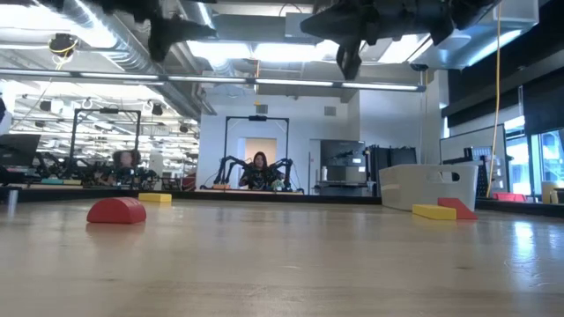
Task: Sort & place blocks by color
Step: Put the right red block into the white bin
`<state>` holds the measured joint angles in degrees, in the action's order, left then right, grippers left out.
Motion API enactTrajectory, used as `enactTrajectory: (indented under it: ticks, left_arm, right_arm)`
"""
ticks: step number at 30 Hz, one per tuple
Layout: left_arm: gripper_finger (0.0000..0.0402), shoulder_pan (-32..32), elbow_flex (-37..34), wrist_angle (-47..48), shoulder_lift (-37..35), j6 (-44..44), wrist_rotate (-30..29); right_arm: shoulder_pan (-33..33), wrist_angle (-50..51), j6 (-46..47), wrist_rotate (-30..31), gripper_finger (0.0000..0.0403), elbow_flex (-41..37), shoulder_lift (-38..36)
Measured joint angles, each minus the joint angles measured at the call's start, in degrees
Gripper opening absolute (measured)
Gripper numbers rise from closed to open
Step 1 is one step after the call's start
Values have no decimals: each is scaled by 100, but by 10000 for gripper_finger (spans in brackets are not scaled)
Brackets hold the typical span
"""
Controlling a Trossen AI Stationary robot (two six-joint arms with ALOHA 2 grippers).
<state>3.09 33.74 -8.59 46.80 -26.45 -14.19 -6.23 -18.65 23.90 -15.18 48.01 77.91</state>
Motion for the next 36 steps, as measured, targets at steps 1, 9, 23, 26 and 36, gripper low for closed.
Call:
enactTrajectory:
  ticks: [1,9,23,26,36]
  left_arm:
    - [230,4,-246,-414,13,-134,51]
    - [228,142,-633,-1352,232,-143,37]
    - [228,104,-604,-1286,236,32,-9]
    - [228,11,-604,-1286,236,39,37]
    - [228,-160,-604,-1286,236,0,340]
  right_arm:
    - [21,-2,2,2,0,0,-2]
    - [93,2,158,3,0,-1,-1]
    - [112,4430,2502,797,1,5,-865]
    - [145,5454,3059,1020,9,0,-831]
    - [115,6925,4039,2284,175,0,-740]
